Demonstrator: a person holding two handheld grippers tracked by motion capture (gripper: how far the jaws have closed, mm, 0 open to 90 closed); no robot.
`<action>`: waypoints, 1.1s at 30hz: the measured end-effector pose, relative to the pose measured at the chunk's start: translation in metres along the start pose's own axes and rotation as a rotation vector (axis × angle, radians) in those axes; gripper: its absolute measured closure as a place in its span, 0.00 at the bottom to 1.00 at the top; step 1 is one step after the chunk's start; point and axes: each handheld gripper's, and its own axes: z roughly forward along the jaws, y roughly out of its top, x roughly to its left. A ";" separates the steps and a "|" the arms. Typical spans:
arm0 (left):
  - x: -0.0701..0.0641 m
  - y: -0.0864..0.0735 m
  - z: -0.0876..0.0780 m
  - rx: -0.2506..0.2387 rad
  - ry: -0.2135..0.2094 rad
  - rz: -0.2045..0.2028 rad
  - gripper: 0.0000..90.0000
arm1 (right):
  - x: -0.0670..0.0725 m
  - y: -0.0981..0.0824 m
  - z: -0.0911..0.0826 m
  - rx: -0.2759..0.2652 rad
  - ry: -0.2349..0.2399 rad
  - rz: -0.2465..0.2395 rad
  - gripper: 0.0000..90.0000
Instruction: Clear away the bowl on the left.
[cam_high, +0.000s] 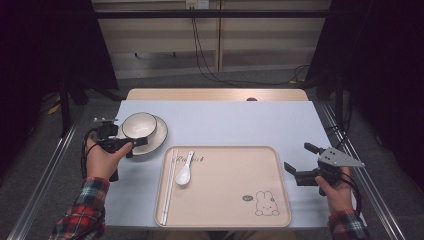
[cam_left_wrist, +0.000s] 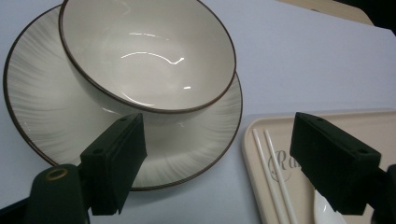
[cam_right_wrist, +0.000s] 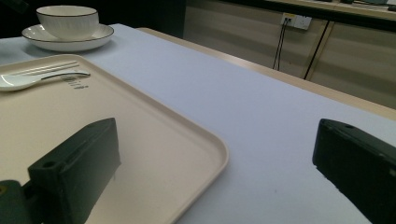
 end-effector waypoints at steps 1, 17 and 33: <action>0.001 0.000 0.001 -0.006 0.007 -0.005 0.21 | 0.000 0.000 0.000 0.003 0.005 0.001 0.00; 0.019 0.002 0.011 -0.010 0.059 -0.063 0.20 | 0.000 0.000 0.001 0.004 0.005 -0.006 0.00; 0.031 0.009 0.024 -0.033 0.090 -0.116 0.22 | 0.000 0.000 0.000 0.008 0.001 0.002 0.00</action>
